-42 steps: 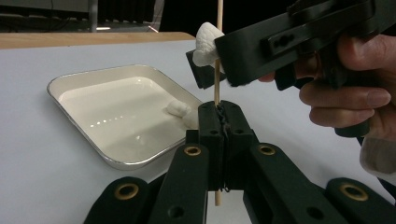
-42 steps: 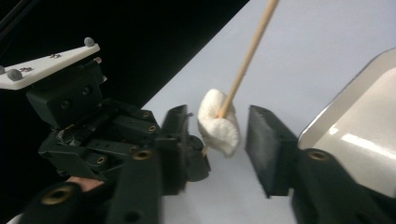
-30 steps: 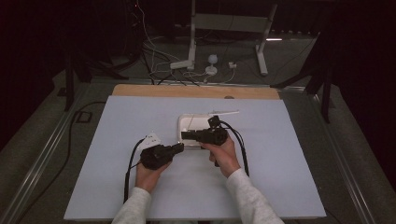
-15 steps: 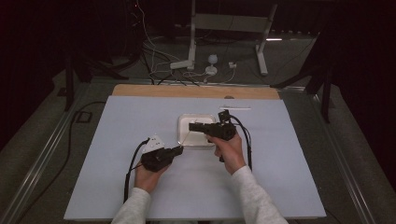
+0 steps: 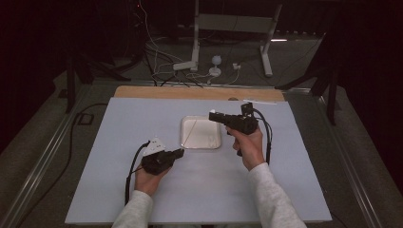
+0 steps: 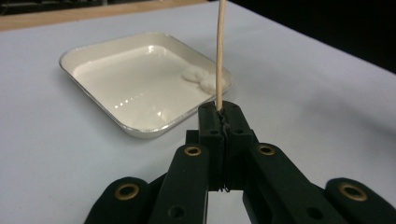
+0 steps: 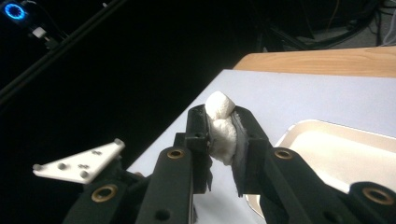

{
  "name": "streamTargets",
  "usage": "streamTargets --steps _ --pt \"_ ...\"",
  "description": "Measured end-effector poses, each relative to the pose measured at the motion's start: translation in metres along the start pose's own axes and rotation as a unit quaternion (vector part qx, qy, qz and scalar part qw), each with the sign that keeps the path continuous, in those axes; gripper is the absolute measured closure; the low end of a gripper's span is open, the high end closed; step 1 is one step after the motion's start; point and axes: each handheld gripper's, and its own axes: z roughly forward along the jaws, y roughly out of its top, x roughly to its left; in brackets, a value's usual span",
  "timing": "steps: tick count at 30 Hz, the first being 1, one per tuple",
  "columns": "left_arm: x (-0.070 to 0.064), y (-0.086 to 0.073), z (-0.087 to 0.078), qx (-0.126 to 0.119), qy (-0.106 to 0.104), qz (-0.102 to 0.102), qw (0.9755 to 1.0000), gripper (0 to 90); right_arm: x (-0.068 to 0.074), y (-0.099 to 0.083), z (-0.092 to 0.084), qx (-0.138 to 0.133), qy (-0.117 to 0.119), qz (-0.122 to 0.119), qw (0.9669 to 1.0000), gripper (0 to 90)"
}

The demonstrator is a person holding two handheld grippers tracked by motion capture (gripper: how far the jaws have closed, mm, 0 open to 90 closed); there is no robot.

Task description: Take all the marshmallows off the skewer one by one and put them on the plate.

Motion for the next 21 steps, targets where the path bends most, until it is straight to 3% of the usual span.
streamTargets --steps 5,11,21 --pt "0.001 0.001 -0.001 -0.009 -0.002 -0.013 0.9999 90.0 -0.006 -0.006 0.004 0.014 -0.032 -0.011 0.9993 77.5" --pt "0.002 0.002 -0.002 -0.013 0.000 -0.023 0.9996 90.0 -0.015 -0.017 0.011 0.041 -0.093 -0.031 0.9944 75.7" --pt "0.002 0.003 0.000 -0.012 0.000 -0.038 0.9992 90.0 -0.036 -0.033 0.014 0.062 -0.139 -0.027 0.9879 75.6"
